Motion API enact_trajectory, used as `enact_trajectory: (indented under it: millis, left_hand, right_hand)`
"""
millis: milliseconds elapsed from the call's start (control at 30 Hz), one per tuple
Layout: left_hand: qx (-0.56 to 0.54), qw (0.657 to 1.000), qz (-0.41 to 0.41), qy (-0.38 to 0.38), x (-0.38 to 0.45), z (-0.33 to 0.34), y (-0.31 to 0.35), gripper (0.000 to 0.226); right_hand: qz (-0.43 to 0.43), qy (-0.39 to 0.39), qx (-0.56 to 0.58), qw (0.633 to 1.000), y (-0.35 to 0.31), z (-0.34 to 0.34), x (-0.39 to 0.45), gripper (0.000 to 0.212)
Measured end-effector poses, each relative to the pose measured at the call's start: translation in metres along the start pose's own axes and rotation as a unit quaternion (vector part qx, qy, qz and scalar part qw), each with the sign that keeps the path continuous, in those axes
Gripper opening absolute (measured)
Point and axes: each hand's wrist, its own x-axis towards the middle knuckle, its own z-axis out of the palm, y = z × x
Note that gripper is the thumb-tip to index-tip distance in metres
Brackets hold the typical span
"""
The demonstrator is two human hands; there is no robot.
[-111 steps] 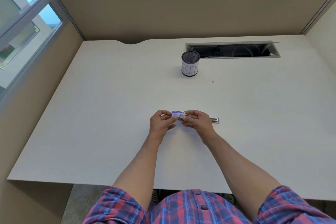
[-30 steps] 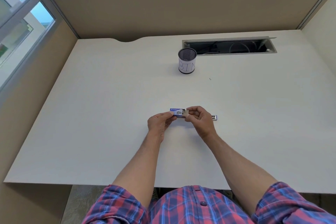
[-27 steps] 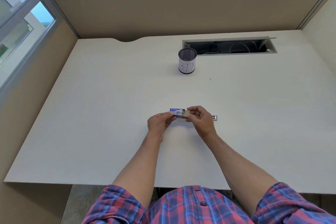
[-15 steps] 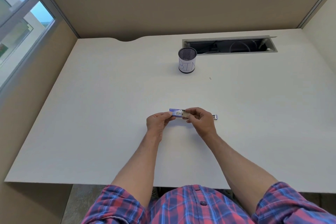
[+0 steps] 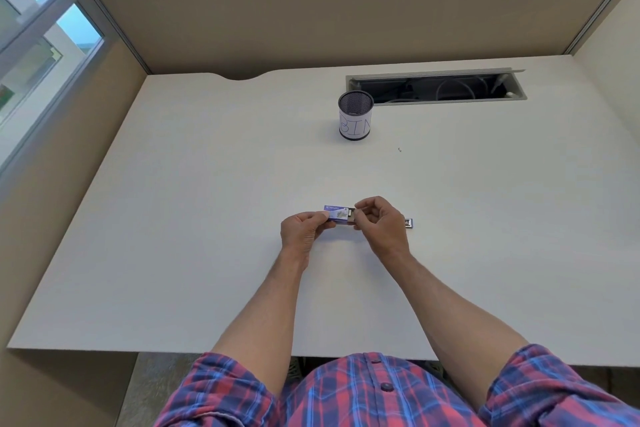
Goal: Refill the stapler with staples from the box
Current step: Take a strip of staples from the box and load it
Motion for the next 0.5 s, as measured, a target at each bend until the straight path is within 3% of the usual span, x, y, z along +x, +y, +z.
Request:
enact_trajectory:
  millis: [167,300,500]
  left_hand:
    - [0.021,1.0,0.014,0.001,-0.002,0.0005,0.001,0.018]
    - [0.017,1.0,0.015,0.003,-0.0022,-0.0002,0.0011,0.015]
    - [0.031,0.999,0.019,0.017,0.0016,-0.002,0.0022,0.013]
  right_hand:
    - [-0.01,-0.008,-0.021,1.0,-0.0012,0.0005,0.0007,0.017]
    - [-0.018,-0.017,-0.046,0.999,-0.0014,-0.0003,0.0005,0.016]
    - [-0.111,-0.02,-0.144,0.983,-0.0024,-0.0022,-0.0026,0.021]
